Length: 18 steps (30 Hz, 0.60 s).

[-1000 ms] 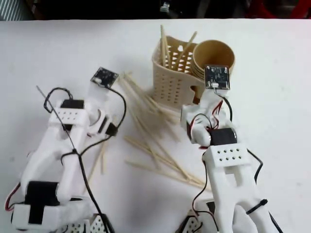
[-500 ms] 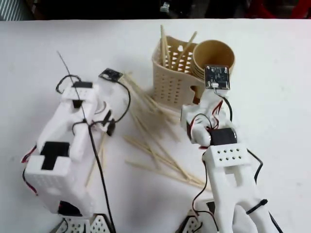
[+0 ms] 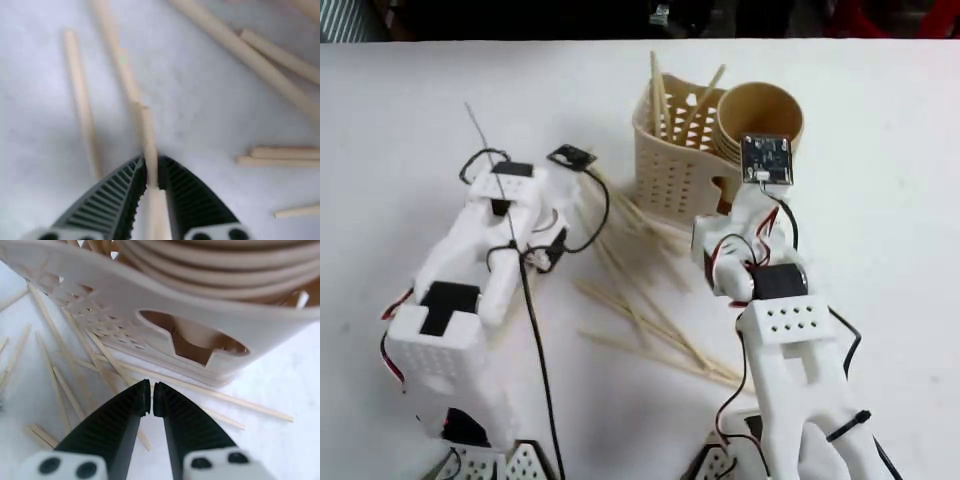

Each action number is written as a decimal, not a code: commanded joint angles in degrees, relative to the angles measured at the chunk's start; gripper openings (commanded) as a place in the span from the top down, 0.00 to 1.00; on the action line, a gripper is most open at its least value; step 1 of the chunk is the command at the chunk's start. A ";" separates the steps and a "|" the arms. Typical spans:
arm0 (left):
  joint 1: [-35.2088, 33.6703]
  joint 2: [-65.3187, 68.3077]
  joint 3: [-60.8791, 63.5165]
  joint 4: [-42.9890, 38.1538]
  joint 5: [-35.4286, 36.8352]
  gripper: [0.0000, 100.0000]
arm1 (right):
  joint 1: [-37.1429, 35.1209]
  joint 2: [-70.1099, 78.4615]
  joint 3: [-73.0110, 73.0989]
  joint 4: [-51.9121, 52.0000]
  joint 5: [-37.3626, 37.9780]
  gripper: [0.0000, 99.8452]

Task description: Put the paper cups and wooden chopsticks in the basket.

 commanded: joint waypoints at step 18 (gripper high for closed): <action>4.35 -24.84 -4.48 13.63 0.18 0.98 | 0.66 -1.19 -0.35 -1.19 0.09 0.97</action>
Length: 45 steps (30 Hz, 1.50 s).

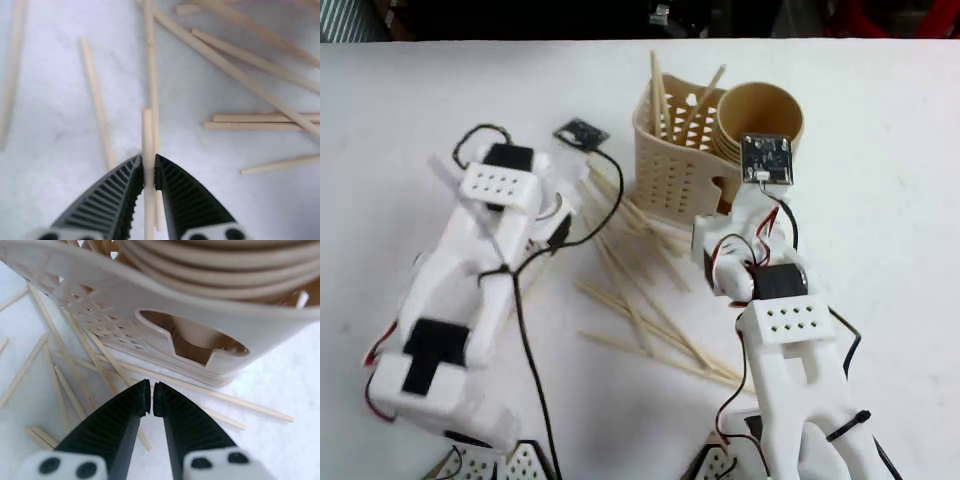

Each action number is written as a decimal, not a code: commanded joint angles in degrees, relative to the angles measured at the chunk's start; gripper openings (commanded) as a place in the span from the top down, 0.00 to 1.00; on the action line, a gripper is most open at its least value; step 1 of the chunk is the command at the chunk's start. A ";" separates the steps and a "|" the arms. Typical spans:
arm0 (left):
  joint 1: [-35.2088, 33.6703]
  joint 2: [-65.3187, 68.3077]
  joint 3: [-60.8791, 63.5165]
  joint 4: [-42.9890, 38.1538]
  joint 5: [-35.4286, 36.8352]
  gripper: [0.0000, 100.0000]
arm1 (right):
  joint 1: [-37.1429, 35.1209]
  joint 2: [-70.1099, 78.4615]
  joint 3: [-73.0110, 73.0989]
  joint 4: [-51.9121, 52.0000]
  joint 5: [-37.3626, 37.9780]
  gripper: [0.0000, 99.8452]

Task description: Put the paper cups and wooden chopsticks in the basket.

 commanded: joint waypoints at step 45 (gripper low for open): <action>18.24 -40.22 -0.35 -48.79 11.08 0.98 | 0.66 -1.10 0.62 -3.38 0.09 0.97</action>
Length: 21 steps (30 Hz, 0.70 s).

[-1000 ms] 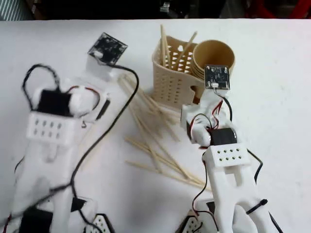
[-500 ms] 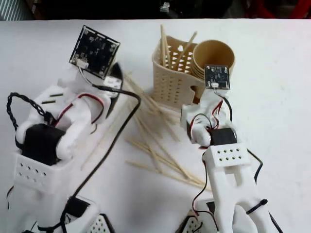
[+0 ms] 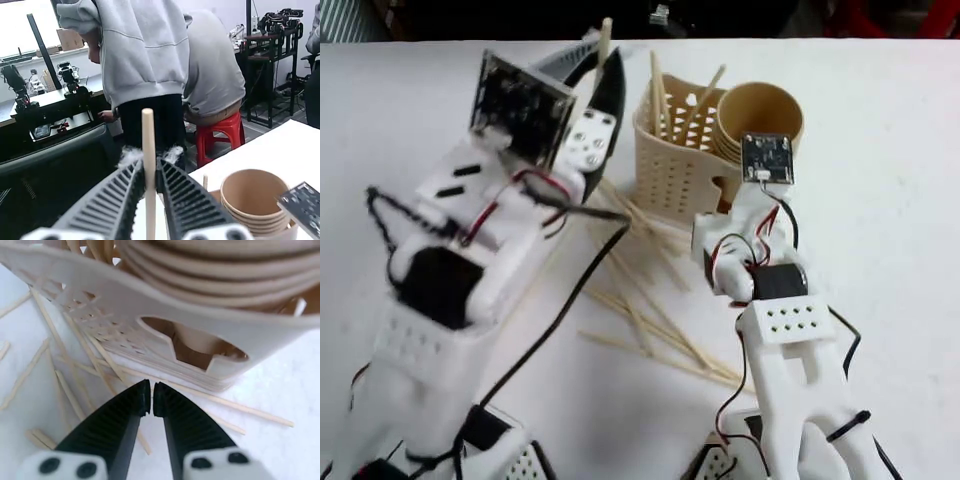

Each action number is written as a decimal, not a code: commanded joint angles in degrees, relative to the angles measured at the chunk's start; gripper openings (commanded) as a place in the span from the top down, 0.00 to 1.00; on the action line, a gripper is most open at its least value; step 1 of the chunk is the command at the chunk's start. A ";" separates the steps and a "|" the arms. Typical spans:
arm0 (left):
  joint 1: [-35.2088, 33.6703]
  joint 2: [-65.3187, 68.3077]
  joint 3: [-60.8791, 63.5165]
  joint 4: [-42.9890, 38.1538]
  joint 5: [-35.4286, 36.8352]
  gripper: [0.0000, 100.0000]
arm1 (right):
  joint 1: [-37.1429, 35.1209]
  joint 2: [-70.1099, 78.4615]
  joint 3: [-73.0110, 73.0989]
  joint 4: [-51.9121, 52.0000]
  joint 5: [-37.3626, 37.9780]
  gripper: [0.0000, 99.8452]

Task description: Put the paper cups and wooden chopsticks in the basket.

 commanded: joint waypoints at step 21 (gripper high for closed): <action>2.15 20.26 -0.26 -32.44 5.45 0.98 | 0.57 -1.19 1.49 -4.35 0.09 0.97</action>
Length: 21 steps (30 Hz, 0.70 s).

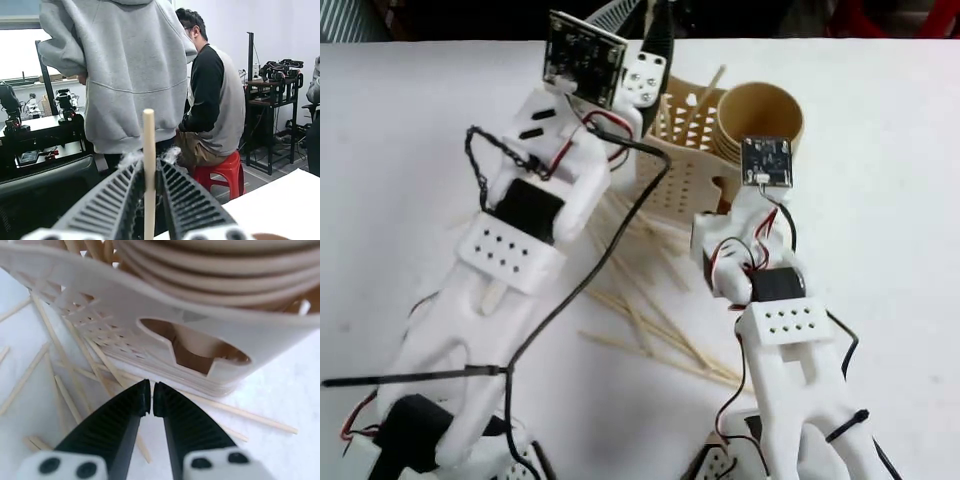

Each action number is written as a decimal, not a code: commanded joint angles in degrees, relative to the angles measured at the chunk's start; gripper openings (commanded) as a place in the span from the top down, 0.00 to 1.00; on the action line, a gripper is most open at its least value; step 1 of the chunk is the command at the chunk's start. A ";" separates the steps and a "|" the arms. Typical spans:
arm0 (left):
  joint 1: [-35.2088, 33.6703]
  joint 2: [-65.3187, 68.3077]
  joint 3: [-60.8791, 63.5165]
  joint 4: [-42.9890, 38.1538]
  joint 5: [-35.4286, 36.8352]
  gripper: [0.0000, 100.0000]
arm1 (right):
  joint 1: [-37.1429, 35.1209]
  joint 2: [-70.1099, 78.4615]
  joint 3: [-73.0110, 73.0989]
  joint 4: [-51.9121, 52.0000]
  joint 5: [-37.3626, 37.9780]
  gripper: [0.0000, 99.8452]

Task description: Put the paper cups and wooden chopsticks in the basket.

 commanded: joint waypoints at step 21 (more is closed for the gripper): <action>5.76 -2.59 -13.54 10.73 -5.01 0.98 | 0.48 -1.27 -0.44 -0.75 0.09 0.97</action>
